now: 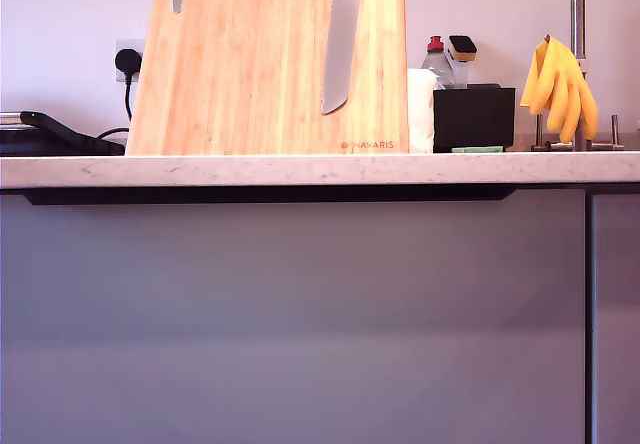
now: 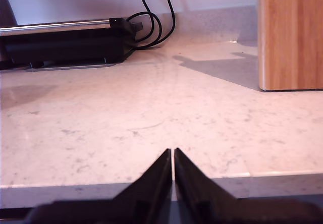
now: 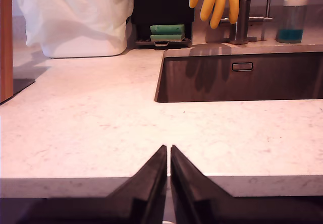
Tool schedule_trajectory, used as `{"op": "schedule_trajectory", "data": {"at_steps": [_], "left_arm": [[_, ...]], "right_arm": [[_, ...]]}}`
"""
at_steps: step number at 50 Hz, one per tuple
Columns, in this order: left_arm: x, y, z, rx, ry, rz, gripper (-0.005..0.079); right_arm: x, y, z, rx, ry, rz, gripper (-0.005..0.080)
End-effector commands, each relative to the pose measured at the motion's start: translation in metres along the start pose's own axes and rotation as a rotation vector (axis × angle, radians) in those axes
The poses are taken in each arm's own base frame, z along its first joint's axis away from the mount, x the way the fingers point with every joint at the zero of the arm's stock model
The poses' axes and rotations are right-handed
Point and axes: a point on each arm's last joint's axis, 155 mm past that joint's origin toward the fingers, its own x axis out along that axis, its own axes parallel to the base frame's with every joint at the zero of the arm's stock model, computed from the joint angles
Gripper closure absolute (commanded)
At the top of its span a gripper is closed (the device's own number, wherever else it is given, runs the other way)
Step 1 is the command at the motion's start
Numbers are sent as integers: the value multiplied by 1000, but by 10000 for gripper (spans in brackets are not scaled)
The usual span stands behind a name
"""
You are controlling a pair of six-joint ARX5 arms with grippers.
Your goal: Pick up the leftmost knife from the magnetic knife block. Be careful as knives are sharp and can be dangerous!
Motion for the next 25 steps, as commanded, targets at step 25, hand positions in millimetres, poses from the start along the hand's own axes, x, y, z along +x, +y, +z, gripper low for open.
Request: {"op": "schedule_trajectory", "data": {"at_steps": [25], "left_arm": [[-20,-42,74,-194,-170,-266,761]], "right_arm": [[-23,34,90,126,-205,223,762]]}}
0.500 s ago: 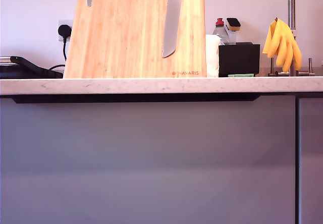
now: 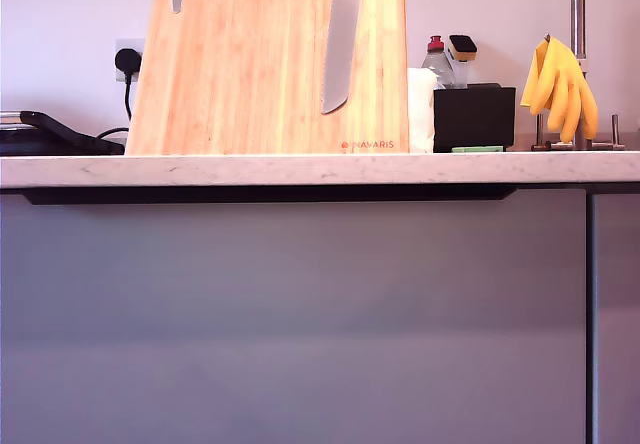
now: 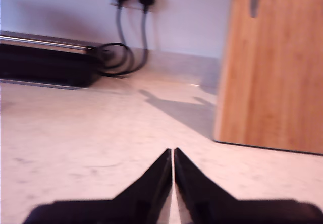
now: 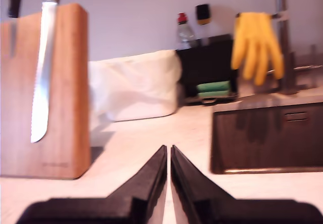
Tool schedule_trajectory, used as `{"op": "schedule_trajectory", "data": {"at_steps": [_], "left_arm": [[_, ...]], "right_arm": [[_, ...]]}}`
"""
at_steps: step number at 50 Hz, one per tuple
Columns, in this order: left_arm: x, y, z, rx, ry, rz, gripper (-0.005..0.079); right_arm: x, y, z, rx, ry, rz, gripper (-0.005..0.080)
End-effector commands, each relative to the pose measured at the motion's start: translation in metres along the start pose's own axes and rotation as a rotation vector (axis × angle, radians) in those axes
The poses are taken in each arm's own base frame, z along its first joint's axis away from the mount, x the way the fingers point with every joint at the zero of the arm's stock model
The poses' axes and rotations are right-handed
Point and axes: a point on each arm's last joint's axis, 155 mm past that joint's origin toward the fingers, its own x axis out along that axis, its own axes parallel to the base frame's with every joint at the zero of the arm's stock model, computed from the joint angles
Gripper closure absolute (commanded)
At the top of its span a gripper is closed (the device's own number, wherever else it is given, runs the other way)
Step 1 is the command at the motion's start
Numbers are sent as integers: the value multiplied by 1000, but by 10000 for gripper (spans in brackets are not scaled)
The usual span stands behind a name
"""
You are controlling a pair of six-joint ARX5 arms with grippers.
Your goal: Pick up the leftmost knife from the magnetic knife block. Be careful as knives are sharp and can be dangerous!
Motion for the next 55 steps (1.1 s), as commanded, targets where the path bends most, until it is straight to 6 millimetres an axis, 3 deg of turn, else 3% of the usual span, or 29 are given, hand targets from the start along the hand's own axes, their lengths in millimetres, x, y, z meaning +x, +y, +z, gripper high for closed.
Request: {"op": "schedule_trajectory", "data": {"at_steps": [1,12,19,26,33,36,40,42,55], "left_arm": [[-5,-19,30,18,-59,-70,761],[-16,-55,50,4,-4,-209,761],[-20,-72,58,-3,34,-282,761],[-17,-80,65,-11,66,-320,761],[-9,-81,70,-22,97,-323,761],[-5,-80,70,-26,111,-319,761],[1,-79,70,-35,132,-314,761],[3,-79,70,-38,141,-312,761],[16,-76,72,-46,158,-309,761]], "right_arm": [[-3,10,19,-4,-31,39,762],[-13,36,43,-3,-5,142,762],[-18,51,45,19,61,212,762],[-17,67,47,72,135,295,762],[-9,69,63,77,145,305,758],[-4,69,67,73,156,301,687],[7,64,70,88,184,280,362],[13,59,70,97,202,257,291],[52,56,61,85,326,299,273]]}}
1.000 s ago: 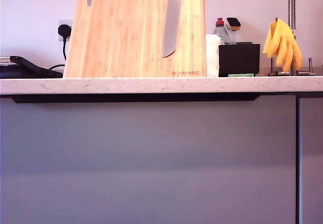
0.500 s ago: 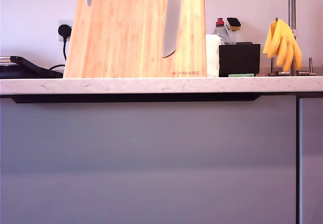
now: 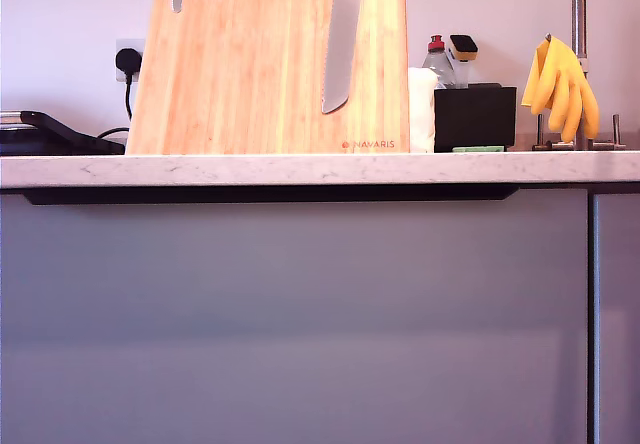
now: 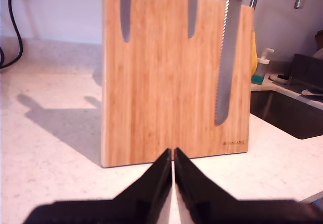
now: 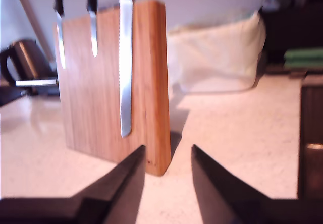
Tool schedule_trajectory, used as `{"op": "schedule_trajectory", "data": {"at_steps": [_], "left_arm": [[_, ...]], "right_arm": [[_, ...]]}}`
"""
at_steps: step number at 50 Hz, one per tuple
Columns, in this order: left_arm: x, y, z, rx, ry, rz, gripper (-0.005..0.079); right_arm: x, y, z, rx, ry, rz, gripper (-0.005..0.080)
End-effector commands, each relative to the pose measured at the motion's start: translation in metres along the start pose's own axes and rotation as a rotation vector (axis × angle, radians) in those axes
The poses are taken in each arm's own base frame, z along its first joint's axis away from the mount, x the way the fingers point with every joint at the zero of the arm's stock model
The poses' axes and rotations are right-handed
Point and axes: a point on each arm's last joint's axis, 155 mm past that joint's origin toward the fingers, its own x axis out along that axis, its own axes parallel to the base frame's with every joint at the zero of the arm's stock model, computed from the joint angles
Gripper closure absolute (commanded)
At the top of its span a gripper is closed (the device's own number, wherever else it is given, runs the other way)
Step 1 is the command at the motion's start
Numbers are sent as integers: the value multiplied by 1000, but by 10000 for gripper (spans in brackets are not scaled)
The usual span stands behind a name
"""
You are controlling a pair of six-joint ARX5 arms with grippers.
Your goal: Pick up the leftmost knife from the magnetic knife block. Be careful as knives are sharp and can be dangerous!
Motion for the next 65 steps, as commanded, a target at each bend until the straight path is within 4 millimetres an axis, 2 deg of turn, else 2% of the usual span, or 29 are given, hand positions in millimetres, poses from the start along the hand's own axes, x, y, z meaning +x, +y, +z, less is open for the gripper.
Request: {"op": "schedule_trajectory", "data": {"at_steps": [1,23,38,51,65], "left_arm": [[1,-4,10,20,-25,-15,761],[18,6,9,15,2,-15,752],[30,9,26,32,-12,-23,751],[49,22,23,19,42,-10,751],[65,30,31,3,68,-9,751]], "right_arm": [[11,0,0,-11,32,33,273],[80,14,-14,-11,219,356,275],[122,13,-12,-39,253,441,276],[154,8,1,-91,220,487,276],[186,6,-1,-71,226,576,276]]}}
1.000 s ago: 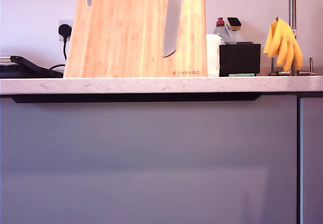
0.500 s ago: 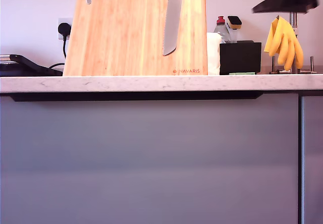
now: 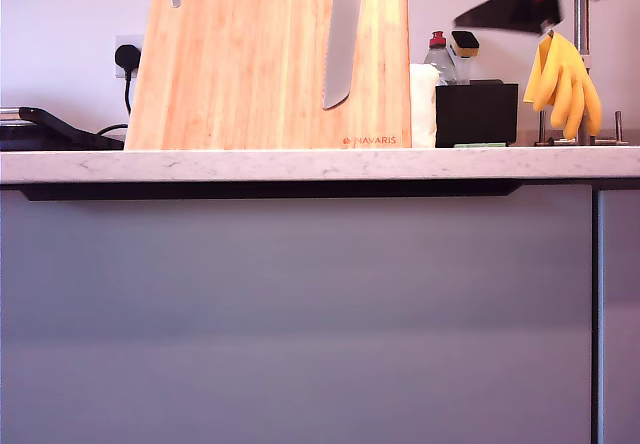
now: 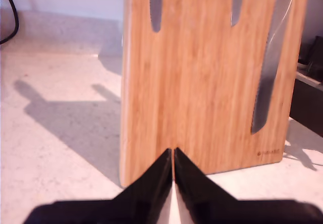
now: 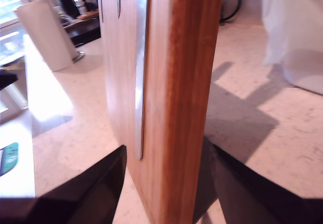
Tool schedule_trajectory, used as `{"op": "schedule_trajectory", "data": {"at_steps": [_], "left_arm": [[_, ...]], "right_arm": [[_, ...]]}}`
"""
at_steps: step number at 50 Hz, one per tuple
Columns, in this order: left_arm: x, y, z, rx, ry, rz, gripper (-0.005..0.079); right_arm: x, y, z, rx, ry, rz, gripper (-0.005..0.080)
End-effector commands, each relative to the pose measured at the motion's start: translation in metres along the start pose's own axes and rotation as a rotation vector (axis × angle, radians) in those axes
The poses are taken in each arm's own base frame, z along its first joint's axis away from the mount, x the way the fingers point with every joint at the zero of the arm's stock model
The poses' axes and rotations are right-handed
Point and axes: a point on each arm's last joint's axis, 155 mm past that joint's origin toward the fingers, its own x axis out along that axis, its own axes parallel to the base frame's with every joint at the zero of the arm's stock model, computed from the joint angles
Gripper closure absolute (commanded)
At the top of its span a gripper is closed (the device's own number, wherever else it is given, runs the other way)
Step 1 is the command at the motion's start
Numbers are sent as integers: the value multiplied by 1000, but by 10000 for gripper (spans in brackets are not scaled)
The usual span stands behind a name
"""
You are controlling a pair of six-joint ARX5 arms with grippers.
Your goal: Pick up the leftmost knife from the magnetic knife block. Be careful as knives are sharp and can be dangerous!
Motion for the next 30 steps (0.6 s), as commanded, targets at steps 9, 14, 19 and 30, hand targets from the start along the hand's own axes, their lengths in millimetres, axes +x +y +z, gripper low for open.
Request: {"op": "schedule_trajectory", "data": {"at_steps": [9,14,19,30], "left_arm": [[5,-5,22,26,-28,-21,751],[5,-5,24,26,-29,-21,751],[5,-5,24,26,-28,-21,751],[5,-5,24,26,-29,-21,751]], "right_arm": [[21,-9,-3,19,4,89,276],[28,-7,-4,34,4,136,276],[32,-6,-5,43,2,170,276],[47,1,-6,21,1,207,276]]}}
